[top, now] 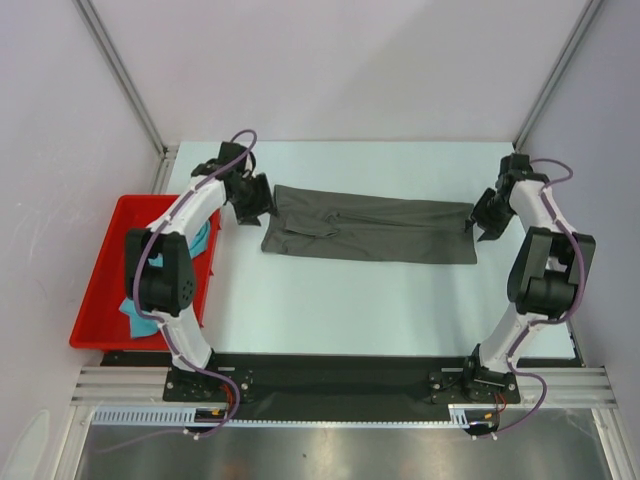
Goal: Fold and stack the t-shirts
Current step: Fold the tshirt
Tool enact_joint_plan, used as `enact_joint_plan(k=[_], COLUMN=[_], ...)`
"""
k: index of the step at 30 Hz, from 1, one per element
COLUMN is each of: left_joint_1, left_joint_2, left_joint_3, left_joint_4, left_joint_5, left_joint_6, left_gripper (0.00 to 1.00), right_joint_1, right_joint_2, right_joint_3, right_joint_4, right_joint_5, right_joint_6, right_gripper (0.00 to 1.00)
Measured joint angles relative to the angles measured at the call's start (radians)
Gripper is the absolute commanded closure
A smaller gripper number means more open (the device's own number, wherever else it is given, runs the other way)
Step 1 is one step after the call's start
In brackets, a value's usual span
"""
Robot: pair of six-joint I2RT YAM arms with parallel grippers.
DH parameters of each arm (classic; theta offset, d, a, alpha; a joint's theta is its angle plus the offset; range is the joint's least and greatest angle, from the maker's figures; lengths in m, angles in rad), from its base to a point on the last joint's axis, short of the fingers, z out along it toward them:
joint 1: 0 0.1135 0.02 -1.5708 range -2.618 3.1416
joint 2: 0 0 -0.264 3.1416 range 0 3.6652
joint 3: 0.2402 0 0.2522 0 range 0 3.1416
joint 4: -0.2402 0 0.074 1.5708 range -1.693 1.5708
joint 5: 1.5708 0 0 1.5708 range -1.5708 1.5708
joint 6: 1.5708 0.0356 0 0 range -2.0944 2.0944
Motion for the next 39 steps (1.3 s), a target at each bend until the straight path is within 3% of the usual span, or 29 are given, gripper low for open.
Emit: enact_joint_plan(k=[4,12,33,39], left_joint_1=[0.0,0.013,0.028,0.028], left_joint_2=[-0.03,-0.029,0.016,0.016], left_joint_3=[-0.14,-0.259,-0.341,-0.344], left_joint_4=[0.028,0.076,0.132,0.138], left_joint_5=[0.025,0.089,0.08,0.069], left_joint_6=[-0.013,-0.063,-0.15,-0.168], left_gripper=[0.29,0.28,0.28,0.34], right_joint_1=[-0.015,-0.088,-0.155,-0.158], right_joint_2=[-0.115,-0.134,-0.109,-0.091], right_joint_3=[-0.192,-0.369,-0.379,-0.38], right_joint_4=[0.048,0.141,0.217,0.221], right_joint_5=[-0.09,-0.206,-0.244,-0.253], right_joint_6=[0.026,0.056,0.069,0.071], right_gripper=[0.46,0.41,0.43,0.43])
